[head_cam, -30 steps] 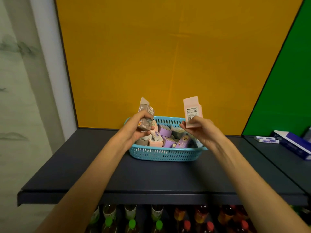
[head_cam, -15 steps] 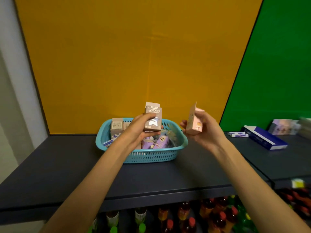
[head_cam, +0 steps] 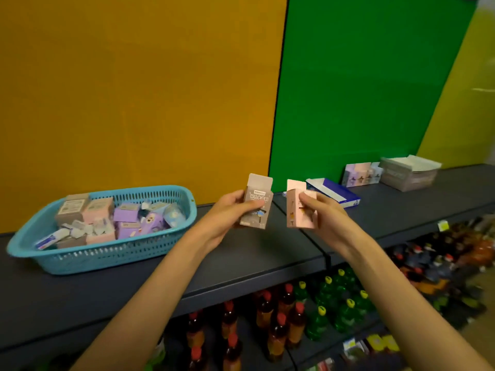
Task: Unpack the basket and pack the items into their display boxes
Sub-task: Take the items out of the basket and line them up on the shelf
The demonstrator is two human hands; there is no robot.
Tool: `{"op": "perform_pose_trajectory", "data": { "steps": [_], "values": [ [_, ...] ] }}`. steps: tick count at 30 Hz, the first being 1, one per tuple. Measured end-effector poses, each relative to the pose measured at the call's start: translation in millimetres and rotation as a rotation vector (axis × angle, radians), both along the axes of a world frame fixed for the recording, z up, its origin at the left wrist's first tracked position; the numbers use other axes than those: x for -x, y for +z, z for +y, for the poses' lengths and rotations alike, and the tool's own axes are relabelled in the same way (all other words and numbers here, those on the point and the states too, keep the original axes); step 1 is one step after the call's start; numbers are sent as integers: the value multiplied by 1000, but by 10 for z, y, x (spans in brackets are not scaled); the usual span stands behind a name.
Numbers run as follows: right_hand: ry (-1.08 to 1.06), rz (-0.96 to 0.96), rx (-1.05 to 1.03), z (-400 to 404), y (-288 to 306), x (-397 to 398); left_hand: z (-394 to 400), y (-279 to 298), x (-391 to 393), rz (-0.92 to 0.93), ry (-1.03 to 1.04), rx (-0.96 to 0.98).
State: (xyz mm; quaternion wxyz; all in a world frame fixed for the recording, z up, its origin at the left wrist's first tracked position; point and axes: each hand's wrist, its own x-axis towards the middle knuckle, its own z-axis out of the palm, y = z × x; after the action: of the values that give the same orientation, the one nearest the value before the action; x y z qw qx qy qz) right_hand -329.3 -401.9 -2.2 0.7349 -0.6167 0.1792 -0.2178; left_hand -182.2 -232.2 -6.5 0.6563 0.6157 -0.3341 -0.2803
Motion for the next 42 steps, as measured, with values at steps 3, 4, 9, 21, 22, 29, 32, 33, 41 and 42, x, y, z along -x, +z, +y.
{"op": "perform_pose_trajectory", "data": {
  "steps": [3, 4, 9, 21, 22, 29, 32, 33, 41, 42],
  "values": [
    [-34, 21, 98, -475, -46, 463, -511, -43, 376, -39, -2, -16],
    [-45, 26, 126, -633, -70, 617, -690, -62, 503, -50, -3, -19],
    [-111, 32, 201, -1380, -218, 1324, -1512, -166, 1069, -91, -52, -56],
    [-204, 58, 241, -2870, -493, 2128, -3036, -118, 1588, -197, -100, -161],
    [-204, 66, 251, -2992, -509, 2123, -3159, -122, 1569, -213, -106, -171],
    [-134, 167, 386, -3915, -529, 1866, -4112, -118, 1283, -279, -73, -198],
    [-109, 219, 463, -4408, -471, 1659, -4543, -76, 1107, -345, -51, -223],
    [-102, 240, 491, -4563, -441, 1583, -4679, -71, 1042, -363, -37, -234],
    [52, 476, 916, -5537, -147, 1057, -5532, -115, 559, -574, 119, -436],
    [62, 501, 982, -5623, -132, 989, -5619, -120, 532, -603, 131, -458]
  ]
}}
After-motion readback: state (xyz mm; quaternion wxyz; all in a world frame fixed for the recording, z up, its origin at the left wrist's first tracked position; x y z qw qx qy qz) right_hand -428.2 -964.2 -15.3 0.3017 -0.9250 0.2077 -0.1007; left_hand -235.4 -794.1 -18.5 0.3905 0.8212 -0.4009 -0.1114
